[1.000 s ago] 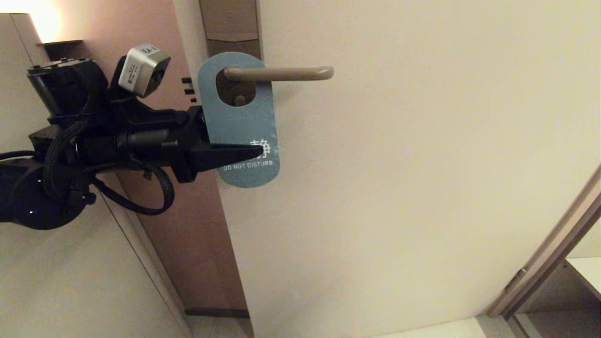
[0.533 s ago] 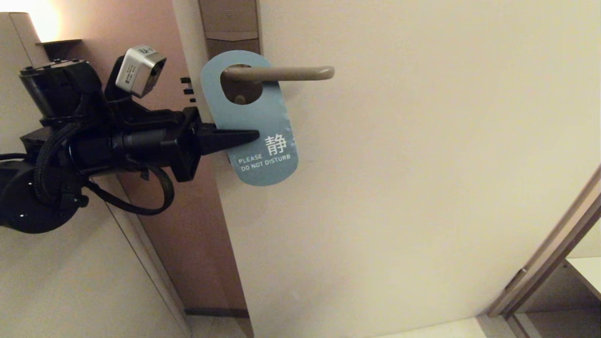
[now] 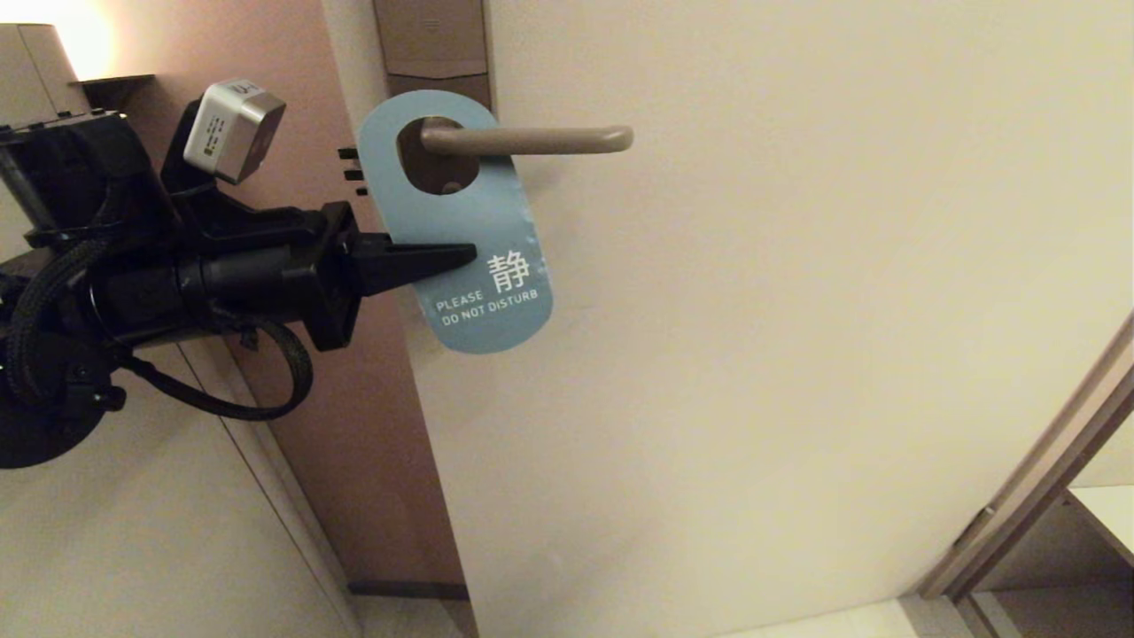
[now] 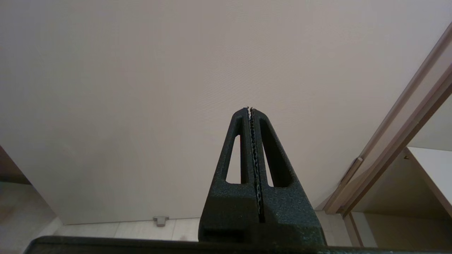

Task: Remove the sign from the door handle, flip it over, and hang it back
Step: Take down the sign

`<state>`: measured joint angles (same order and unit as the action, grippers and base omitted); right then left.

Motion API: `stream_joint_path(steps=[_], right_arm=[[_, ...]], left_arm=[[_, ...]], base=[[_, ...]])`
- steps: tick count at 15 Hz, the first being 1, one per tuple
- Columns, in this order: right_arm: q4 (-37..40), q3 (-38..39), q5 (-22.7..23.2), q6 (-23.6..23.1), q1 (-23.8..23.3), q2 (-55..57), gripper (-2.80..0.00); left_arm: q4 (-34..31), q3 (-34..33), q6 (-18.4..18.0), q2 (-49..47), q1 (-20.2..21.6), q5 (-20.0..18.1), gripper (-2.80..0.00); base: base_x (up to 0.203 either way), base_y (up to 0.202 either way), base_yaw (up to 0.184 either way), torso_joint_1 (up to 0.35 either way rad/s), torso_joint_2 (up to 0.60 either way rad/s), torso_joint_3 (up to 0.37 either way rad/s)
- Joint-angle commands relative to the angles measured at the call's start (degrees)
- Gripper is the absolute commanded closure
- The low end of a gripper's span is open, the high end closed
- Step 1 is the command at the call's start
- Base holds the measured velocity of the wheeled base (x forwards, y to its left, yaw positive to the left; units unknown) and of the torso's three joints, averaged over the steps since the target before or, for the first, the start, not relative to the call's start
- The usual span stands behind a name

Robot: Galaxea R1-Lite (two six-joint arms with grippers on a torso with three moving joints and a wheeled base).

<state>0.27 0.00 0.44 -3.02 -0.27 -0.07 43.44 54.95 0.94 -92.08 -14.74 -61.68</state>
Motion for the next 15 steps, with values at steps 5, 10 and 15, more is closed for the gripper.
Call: stream_joint_path(steps=[5, 10, 15], right_arm=[[0.00, 0.00, 0.00, -0.05, 0.00, 0.07, 0.00], [0.00, 0.00, 0.00, -0.05, 0.00, 0.07, 0.00], [0.00, 0.00, 0.00, -0.05, 0.00, 0.07, 0.00]], left_arm=[[-0.54, -3.54, -0.02, 3.96, -0.43, 5.52, 0.00], [-1.86, -5.60, -0.41, 5.92, -4.63, 18.24, 0.00], [-1.86, -6.64, -1.42, 6.13, -9.52, 30.52, 0.00]], base=[[0.000, 0.000, 0.000, 0.000, 0.00, 0.000], [0.000, 0.000, 0.000, 0.000, 0.00, 0.000], [0.000, 0.000, 0.000, 0.000, 0.00, 0.000]])
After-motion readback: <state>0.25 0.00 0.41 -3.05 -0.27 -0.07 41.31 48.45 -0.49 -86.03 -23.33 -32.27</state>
